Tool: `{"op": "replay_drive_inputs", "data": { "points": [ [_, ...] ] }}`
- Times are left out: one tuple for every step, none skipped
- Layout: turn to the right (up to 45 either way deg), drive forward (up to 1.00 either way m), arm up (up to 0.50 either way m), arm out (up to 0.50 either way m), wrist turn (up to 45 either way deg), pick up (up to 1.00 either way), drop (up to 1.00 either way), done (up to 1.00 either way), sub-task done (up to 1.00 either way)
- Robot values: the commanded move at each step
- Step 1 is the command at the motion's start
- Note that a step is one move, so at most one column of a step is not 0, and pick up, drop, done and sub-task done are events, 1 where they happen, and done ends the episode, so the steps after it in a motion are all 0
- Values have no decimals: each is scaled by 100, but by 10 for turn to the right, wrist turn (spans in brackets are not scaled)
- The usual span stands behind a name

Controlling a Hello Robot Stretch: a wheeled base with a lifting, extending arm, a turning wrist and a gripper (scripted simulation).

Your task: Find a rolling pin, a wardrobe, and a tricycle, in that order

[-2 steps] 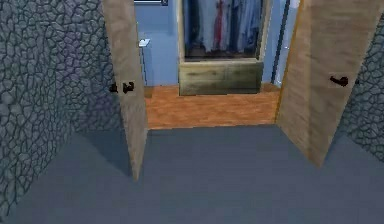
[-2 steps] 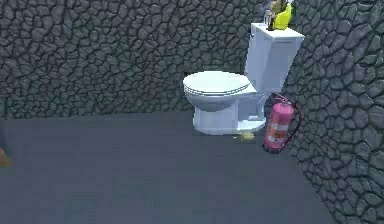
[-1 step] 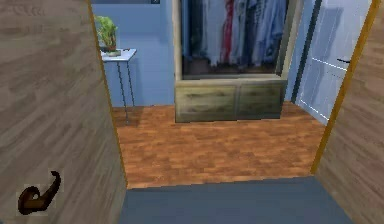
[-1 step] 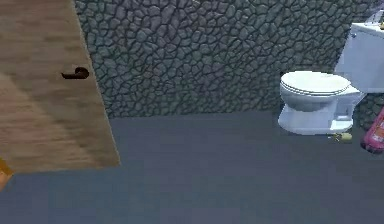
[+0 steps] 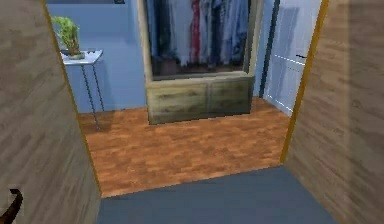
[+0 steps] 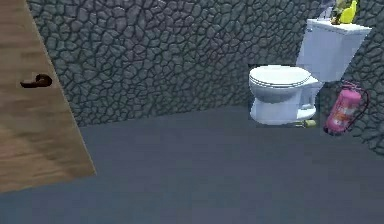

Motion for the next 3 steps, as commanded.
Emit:
{"op": "replay_drive_inputs", "data": {
  "points": [
    [30,0,0,0,0,0,0,0,0],
    [0,25,0,0,0,0,0,0,0],
    [450,0,0,0,0,0,0,0,0]
  ]
}}
